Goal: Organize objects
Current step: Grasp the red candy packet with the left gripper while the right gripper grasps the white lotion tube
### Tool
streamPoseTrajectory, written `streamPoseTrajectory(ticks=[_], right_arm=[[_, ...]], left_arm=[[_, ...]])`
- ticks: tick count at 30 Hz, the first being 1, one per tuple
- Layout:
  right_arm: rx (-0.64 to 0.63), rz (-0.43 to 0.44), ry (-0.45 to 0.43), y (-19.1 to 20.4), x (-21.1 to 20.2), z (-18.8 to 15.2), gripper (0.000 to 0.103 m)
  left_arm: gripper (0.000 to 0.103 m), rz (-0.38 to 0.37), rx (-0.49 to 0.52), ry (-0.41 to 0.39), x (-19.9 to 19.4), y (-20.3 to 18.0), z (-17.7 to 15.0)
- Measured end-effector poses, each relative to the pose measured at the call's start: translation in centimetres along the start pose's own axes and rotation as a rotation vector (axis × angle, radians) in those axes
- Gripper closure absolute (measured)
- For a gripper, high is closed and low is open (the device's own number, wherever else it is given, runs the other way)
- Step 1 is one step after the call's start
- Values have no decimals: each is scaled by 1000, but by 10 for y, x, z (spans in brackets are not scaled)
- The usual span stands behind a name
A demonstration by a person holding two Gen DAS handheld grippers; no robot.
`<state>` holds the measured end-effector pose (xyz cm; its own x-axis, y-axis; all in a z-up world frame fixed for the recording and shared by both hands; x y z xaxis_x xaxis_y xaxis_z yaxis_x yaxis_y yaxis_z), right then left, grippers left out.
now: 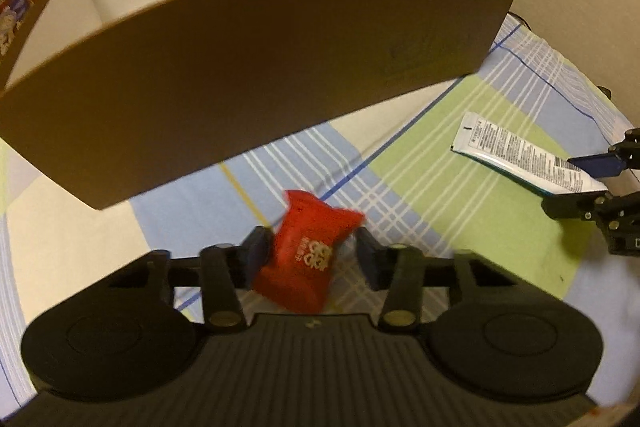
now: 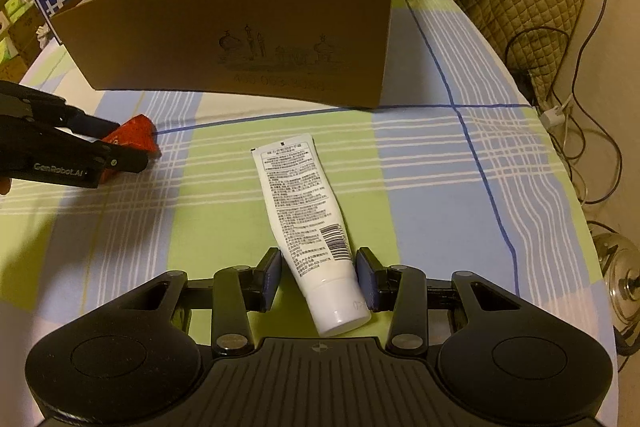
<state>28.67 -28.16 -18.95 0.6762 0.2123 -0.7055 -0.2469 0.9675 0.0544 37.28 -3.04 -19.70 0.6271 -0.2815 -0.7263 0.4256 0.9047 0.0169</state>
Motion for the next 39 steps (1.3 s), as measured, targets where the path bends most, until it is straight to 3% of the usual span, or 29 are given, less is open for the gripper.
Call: streamPoseTrajectory(ticks=[4, 17, 30, 39], right_arm=[[-12, -3, 2, 1, 2, 0, 65], [-99, 21, -17, 11, 16, 8, 65], [-202, 206, 16, 55, -15, -25, 69], [-98, 208, 21, 53, -6, -16, 67]], left_arm=[[77, -11, -47, 5, -2, 1, -4], [77, 99, -215, 106, -46, -7, -40], [77, 173, -351, 152, -92, -15, -77], [76, 194, -372, 146, -95, -21, -78]])
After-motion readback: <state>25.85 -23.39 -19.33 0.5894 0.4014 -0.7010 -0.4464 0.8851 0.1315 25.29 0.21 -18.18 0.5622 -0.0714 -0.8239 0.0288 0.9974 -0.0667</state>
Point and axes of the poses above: each gripper's, at about its wrist camera, not at the fingertips, and x roughly the way its jaws point, y to its left, z to its top, the point moved 4 cm from there along x, roughly the way its jaws point, and after that the axes turned 15 degrees about -y, right-handed, at the moved point
